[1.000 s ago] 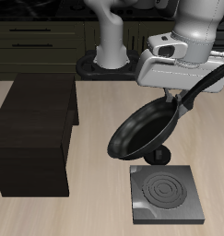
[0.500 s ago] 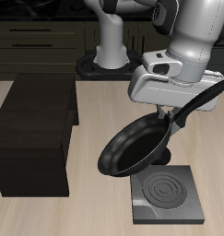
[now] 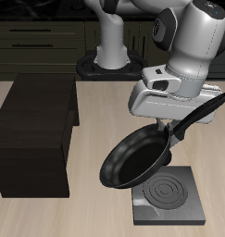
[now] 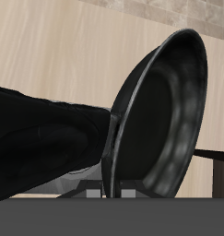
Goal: Place the frypan on the flat stove
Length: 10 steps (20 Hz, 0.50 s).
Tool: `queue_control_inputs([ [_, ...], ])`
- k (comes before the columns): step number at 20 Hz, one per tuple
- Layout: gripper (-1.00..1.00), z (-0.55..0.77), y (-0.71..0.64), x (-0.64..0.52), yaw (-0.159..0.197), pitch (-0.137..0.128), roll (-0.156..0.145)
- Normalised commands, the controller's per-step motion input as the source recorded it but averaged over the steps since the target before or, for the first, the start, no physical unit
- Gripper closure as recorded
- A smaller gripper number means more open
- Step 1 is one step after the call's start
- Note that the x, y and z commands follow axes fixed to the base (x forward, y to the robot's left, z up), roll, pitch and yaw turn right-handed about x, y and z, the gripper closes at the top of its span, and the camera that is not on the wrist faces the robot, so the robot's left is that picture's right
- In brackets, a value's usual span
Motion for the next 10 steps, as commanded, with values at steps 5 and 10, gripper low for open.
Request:
queue_control_inputs([
  [5,1.00,-0.39,0.10,0.04,0.024,0.040,0.020],
  [10,1.00,-0.28,-0.07,0.04,0.013,0.031,-0.001],
])
